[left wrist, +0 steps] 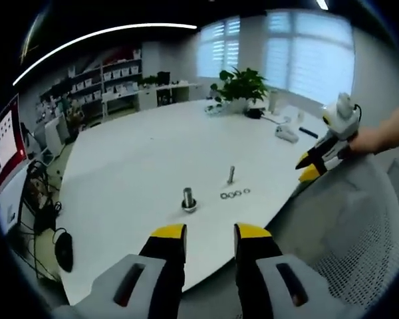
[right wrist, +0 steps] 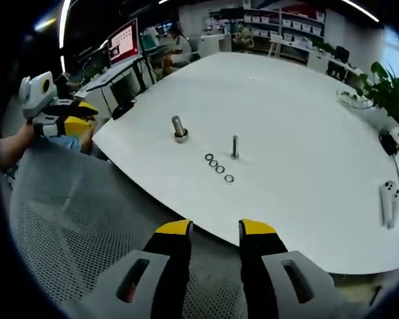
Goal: Place the washer onto the threaded stud by aligning its center hole with the stud, sliding it down to the base, and recovering from edge contact or off-axis alignment until the washer reaches the visible bottom stop.
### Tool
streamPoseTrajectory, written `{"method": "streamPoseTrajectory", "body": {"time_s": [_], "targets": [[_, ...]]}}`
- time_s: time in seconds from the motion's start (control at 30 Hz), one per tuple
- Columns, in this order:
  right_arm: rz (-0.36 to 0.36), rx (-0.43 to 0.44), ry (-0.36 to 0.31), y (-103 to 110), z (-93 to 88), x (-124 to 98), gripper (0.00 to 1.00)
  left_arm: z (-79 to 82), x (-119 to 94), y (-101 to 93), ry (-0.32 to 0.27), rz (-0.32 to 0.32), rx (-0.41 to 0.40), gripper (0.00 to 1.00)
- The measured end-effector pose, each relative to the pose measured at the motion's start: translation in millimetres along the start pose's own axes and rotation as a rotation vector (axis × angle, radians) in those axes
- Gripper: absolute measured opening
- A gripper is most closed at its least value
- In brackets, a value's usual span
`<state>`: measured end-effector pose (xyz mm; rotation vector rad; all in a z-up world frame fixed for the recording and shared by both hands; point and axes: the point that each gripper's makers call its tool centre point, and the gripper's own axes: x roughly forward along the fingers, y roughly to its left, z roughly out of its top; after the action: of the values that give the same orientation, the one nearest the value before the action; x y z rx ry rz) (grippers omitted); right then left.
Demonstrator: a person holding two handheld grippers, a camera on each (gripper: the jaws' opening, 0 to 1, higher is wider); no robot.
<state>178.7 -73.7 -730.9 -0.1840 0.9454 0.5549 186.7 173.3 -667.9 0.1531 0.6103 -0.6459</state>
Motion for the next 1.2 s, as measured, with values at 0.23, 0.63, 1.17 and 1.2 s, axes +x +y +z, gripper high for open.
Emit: {"method": "streamPoseTrajectory", "body": {"time_s": [0.23, 0.63, 1.17, 1.2], "targets": [[-0.001, 0.002, 0.010, -2.1, -2.7, 0.3, 0.31, -2.4, 3.7, -4.3, 0.022, -0.016, 0.017, 0.25], [0.027, -0.045, 0.084, 8.5, -14.6, 5.0, 0.32, -8.1, 2.1, -4.7, 0.039, -0.019, 0.039, 0.25], [0.073, -0.074, 0.244, 13.8, -28.0, 5.5, 0.34, -5.3, -0.6, -4.9, 0.015, -0.040, 0.043, 0.25], [0.070, -0.082, 0.246, 13.3, -27.3, 6.2, 0.34, -5.3, -0.5, -4.9, 0.016, -0.038, 0.050, 0.25]]}}
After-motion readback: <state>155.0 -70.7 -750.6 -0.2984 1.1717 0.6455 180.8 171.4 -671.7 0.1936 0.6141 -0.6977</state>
